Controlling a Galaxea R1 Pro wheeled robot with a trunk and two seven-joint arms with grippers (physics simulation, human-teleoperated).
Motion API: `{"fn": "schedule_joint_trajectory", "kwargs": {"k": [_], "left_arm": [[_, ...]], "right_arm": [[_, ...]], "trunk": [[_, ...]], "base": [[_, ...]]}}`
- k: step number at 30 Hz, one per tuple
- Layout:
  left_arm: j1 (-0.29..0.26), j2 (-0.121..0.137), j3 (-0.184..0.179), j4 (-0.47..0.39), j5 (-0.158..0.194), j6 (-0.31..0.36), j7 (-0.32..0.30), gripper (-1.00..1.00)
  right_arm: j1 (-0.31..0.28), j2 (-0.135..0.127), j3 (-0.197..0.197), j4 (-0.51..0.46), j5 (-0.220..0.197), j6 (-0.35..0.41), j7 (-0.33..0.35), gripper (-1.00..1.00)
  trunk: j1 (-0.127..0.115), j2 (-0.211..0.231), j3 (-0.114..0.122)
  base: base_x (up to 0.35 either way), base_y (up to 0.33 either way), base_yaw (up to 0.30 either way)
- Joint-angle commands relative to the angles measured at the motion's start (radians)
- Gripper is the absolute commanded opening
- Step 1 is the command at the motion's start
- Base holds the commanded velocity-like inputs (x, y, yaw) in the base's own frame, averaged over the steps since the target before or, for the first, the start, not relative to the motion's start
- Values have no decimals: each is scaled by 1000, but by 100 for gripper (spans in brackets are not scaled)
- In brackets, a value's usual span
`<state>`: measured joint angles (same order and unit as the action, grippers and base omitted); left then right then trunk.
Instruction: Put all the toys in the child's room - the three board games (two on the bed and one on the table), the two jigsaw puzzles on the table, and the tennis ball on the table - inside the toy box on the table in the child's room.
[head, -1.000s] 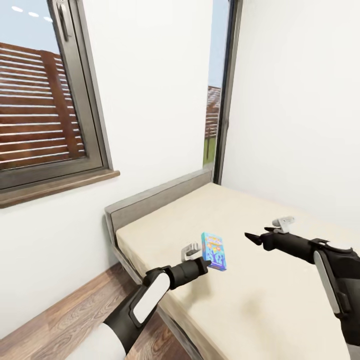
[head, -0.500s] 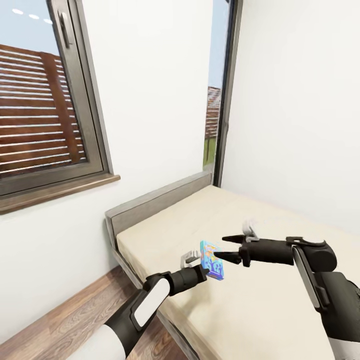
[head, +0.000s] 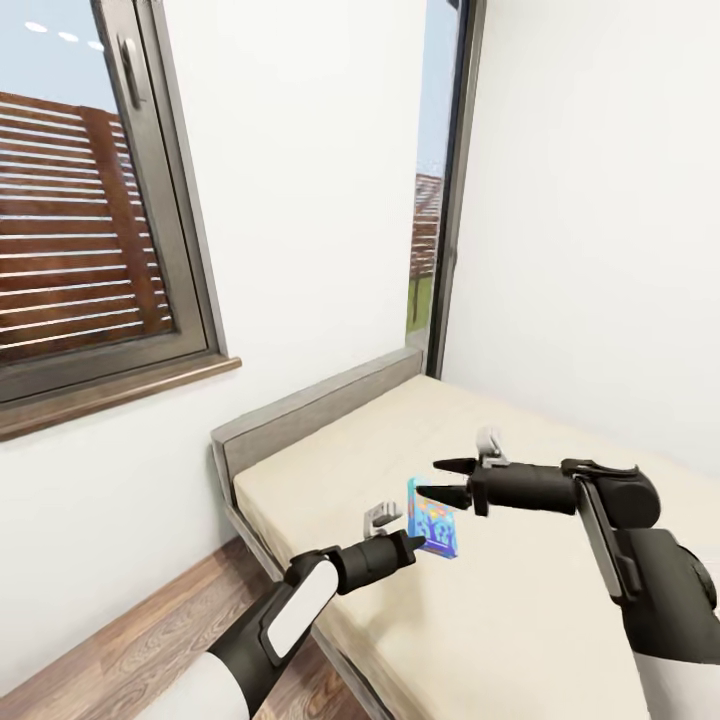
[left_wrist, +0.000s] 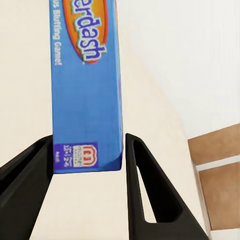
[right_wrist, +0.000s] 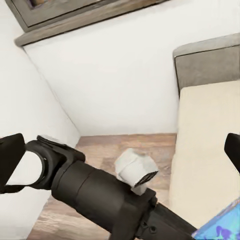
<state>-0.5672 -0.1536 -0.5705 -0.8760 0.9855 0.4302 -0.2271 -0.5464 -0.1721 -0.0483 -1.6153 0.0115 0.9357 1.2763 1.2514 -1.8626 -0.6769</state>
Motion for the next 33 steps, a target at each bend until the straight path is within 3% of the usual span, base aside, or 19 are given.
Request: {"fn": "schedule_joint_trajectory", "kwargs": {"k": [1,2,4,5,6,7,9,13,20,33], "left_arm": [[0,0,0,0,6,4,-1,-100],[0,1,1,0,6,4,-3,-100],[1,2,1,6,6,3,-4,-100],[1,1,1,17,6,0,-4,-100],[1,1,1,29,8,-10,-4,-100],[1,1,1,37,9,-22,-4,-100],[1,0,1,46,11,-37,-4,-100],[1,1,1,51,11,-46,-4,-100],[8,3,1,48,11,-48,-6,-100],[19,8,10,50,18,-51,-17,-100]], "right_arm": [[-9,29,0,0,3,35,-43,100],[-18,95,1,0,7,72,-158,100],[-28,220,10,0,12,104,-456,100],[-30,259,23,0,13,97,-607,100],[-28,284,55,0,14,65,-733,100],[-25,300,98,0,14,28,-815,100],[-16,316,171,0,14,-17,-901,100],[-4,324,218,0,15,-43,-947,100],[2,325,263,0,14,-46,-939,100],[5,319,260,0,14,-50,-936,100]], "trunk": [[-4,7,1],[-8,14,4],[-16,28,10],[-19,35,12],[-23,42,15],[-27,49,19],[-35,63,25],[-50,91,37],[-73,133,56],[-73,133,56]], "base": [[0,0,0],[0,0,0],[0,0,0],[0,0,0],[0,0,0],[0,0,0],[0,0,0],[0,0,0],[0,0,0],[0,0,0]]}}
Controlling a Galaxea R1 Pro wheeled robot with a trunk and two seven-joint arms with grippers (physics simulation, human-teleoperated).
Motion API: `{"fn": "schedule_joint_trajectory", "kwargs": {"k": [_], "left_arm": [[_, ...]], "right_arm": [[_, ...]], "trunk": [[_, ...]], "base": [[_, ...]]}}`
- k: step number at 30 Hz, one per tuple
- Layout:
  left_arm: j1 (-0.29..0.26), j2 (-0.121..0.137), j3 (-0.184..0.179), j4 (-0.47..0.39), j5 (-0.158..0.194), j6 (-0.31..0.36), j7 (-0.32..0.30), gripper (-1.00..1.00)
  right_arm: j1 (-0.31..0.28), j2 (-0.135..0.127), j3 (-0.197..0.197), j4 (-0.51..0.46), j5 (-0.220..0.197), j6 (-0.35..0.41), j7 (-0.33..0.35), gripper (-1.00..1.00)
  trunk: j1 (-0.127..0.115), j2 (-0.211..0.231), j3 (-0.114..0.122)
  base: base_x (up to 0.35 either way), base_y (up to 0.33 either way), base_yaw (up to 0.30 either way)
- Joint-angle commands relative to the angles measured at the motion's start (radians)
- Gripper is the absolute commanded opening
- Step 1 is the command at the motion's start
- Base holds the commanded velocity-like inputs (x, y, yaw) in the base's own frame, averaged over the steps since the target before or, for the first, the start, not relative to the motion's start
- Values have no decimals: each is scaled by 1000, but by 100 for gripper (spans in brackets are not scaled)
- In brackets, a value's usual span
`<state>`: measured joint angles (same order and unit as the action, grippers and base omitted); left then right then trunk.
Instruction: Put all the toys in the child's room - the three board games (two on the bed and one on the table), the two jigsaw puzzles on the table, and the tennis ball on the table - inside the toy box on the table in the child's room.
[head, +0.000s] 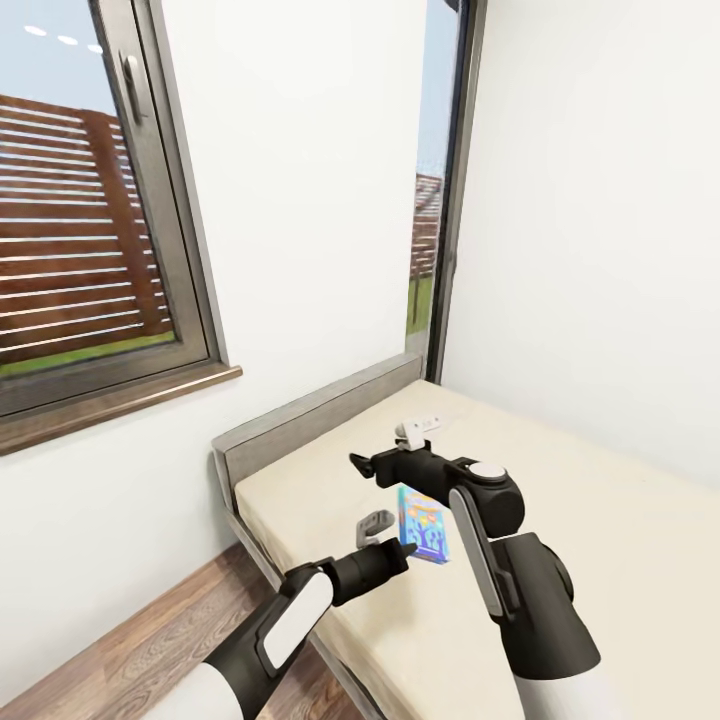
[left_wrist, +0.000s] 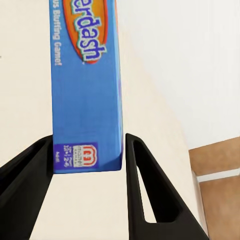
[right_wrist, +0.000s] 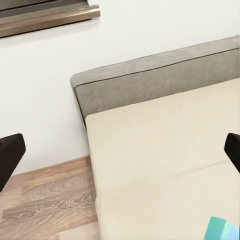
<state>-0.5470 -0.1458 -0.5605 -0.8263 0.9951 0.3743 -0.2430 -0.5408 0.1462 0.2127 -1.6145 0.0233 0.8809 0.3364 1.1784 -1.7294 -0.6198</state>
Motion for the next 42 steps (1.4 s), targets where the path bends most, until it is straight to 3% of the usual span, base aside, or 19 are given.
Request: {"fn": "schedule_joint_trajectory", "kwargs": {"k": [1,8,10,17,42], "left_arm": [[0,0,0,0,8,2,-1,-100],[5,0,1,-3,11,-29,-3,-100],[4,0,17,-10,23,0,-2,-100],[4,0,21,-6,27,7,-2,-100],[4,2,22,1,25,-2,1,-100]], "right_arm": [[-1,0,-1,-1,3,4,3,100],[-2,-4,-1,-1,3,5,1,100],[-2,-4,1,-1,3,8,1,100],[-3,-4,-1,-1,3,9,1,100],[-5,-5,-4,-1,3,10,1,100]], "trunk": [[0,-1,-1],[0,-1,-1],[-8,13,5],[-35,62,27],[-130,237,106]], "base": [[0,0,0],[0,0,0],[0,0,0],[0,0,-124],[0,0,-284]]}}
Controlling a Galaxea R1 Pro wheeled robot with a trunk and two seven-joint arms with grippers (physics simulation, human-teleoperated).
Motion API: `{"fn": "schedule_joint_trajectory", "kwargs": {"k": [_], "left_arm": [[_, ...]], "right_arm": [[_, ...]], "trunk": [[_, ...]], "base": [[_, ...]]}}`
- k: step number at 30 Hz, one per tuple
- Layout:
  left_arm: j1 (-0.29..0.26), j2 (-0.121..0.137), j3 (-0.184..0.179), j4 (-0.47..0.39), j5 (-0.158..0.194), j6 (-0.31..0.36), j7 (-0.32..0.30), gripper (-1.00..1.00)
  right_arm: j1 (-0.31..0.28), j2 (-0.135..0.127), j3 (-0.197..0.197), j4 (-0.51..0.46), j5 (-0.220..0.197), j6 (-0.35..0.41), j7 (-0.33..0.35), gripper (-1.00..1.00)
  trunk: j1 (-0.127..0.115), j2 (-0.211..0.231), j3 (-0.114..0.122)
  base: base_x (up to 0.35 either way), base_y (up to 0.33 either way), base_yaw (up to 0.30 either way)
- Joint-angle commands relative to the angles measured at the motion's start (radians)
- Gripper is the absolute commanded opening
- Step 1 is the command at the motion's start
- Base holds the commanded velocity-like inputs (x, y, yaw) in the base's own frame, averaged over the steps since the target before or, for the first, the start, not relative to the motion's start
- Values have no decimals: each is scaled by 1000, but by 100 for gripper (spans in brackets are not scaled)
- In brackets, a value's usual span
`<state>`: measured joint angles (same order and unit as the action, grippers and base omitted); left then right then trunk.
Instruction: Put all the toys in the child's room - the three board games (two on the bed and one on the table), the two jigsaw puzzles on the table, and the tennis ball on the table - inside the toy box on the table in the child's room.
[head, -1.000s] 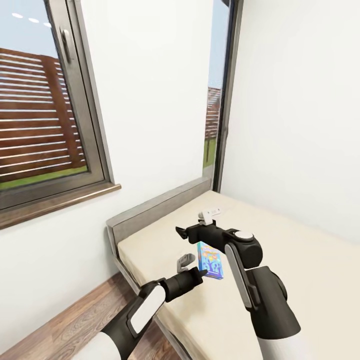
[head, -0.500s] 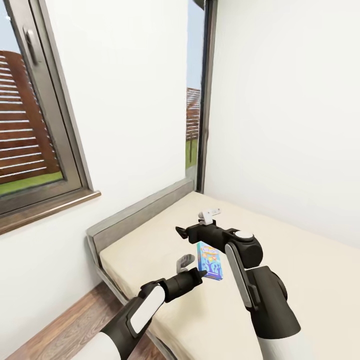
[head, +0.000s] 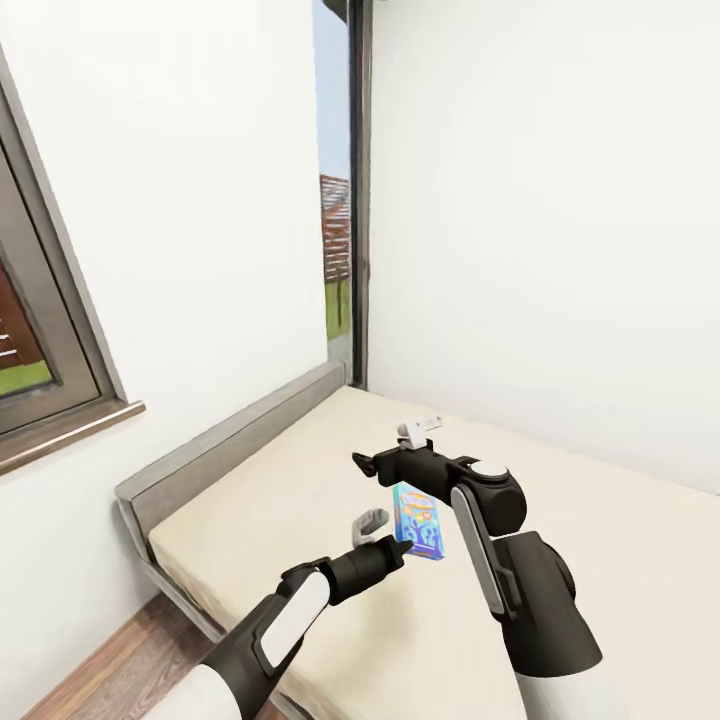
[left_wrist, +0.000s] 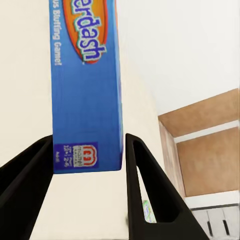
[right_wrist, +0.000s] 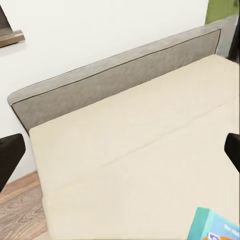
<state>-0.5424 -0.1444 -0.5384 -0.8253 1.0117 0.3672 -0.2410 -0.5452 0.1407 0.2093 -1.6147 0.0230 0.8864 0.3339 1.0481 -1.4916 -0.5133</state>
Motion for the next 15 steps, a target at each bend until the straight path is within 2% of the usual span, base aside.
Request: {"fn": "schedule_joint_trajectory", "kwargs": {"k": [1,13,15], "left_arm": [[-1,0,0,0,9,5,1,-100],[1,4,0,0,9,4,-1,-100],[3,4,0,-1,10,2,-2,-100]], "right_arm": [[-1,0,-1,-1,3,5,4,100],[0,0,9,-1,3,23,4,100],[-1,0,9,-1,3,31,4,100]], "trunk": [[-4,7,2],[-50,91,40],[-50,91,40]], "base": [[0,0,-293],[0,0,-293],[0,0,-293]]}}
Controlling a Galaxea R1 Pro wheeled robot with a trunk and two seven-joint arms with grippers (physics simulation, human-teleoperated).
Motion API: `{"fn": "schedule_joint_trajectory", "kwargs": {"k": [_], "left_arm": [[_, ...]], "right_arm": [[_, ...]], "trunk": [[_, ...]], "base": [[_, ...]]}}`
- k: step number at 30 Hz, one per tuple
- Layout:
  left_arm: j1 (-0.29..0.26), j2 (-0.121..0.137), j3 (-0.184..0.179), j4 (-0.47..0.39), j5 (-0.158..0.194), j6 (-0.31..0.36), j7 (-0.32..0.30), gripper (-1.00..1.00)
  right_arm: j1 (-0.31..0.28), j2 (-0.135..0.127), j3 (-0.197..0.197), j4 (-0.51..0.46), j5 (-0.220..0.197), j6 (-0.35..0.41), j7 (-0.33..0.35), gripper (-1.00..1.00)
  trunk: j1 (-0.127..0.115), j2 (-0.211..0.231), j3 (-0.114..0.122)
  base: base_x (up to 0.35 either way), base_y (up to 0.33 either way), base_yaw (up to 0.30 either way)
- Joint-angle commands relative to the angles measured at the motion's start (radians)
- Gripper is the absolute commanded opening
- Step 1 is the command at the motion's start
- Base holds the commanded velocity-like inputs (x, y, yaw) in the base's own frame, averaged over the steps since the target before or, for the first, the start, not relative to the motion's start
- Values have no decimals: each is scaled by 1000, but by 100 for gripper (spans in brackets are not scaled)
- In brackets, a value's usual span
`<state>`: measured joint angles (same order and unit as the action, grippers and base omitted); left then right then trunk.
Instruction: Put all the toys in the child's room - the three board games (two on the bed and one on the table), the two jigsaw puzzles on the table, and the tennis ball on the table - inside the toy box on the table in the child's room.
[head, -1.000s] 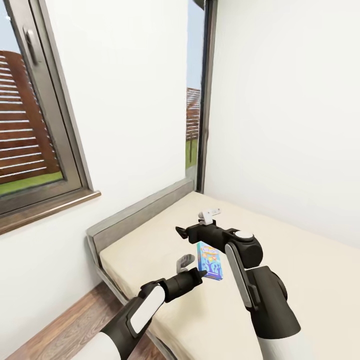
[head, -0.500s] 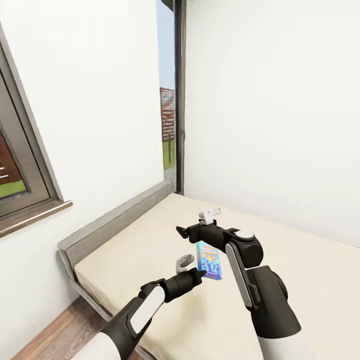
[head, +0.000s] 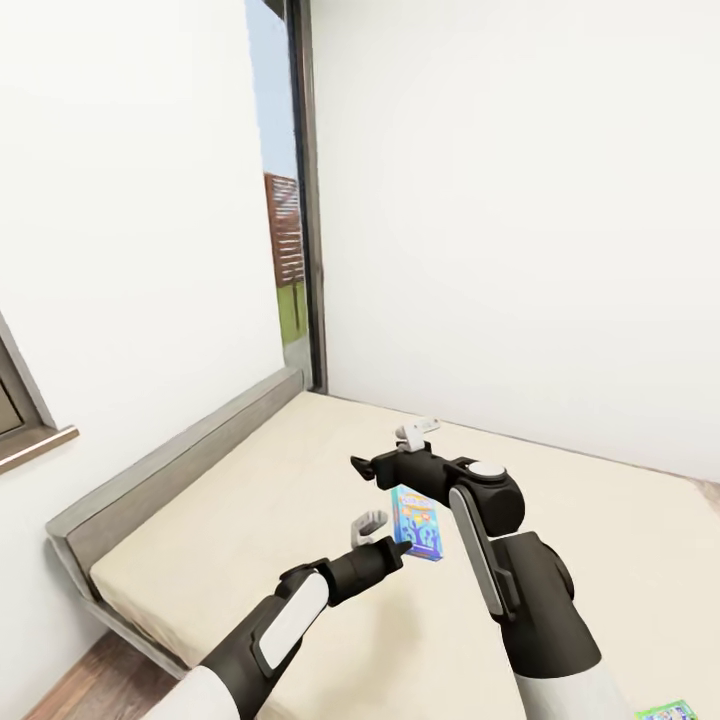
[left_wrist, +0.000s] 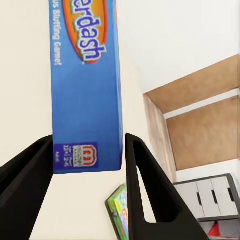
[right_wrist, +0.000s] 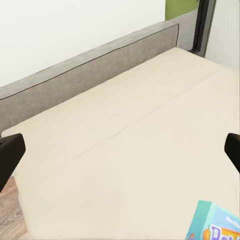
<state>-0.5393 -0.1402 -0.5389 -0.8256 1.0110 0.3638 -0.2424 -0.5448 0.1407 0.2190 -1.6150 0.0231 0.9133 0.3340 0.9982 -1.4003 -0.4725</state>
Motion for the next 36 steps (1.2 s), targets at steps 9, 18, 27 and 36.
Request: {"fn": "schedule_joint_trajectory", "kwargs": {"k": [9,18,27,36], "left_arm": [[8,0,0,-2,5,2,-1,-100],[18,1,0,-1,8,-41,-1,-100],[19,1,0,-1,9,-43,-2,-100],[18,1,1,0,5,-33,11,-100]], "right_arm": [[-1,0,0,0,3,13,3,100],[0,0,0,0,3,13,3,100],[0,0,0,0,3,13,3,100],[0,0,-7,0,3,13,3,100]], "trunk": [[0,-1,-1],[0,-1,-1],[0,-1,-1],[0,-1,-1]], "base": [[1,0,-293],[100,0,-202],[9,0,-143],[0,0,-285]]}}
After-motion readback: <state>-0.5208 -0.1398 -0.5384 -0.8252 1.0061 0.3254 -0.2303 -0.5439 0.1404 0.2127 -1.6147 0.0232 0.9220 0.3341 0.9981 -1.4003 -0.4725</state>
